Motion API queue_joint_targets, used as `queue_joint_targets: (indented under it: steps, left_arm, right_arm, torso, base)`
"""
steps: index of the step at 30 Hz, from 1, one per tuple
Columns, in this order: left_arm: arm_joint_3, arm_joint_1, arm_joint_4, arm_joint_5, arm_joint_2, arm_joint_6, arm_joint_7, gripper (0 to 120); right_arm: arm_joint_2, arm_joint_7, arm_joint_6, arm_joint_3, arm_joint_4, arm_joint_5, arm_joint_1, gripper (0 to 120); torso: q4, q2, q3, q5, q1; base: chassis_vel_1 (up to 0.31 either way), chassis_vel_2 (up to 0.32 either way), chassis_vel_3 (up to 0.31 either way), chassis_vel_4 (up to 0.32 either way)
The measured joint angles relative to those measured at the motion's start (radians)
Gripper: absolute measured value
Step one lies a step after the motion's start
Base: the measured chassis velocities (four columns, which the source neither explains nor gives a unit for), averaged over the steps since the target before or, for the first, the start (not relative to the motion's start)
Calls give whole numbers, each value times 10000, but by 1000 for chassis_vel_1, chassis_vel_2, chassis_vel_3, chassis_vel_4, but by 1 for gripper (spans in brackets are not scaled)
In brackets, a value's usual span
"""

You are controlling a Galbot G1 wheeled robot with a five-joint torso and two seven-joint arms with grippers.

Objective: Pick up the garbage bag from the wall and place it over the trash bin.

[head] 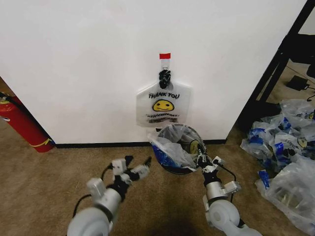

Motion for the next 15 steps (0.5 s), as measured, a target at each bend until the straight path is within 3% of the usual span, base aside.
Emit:
queue_joint_targets:
  steps: [12,15]
  left_arm:
    - [88,-543,155,386,-88,-62,71,100]
    - [115,-629,230,415,-54,-41,70,93]
  right_arm:
    - [-9,-652,15,-35,13,57,-108,1]
    - [28,-693,15,-64,12,42,-121,1]
  torso:
    - [-1,0,1,-2,0]
    - [0,0,1,-1,0]
  base:
    - [0,0,0,0]
    - [0,0,0,0]
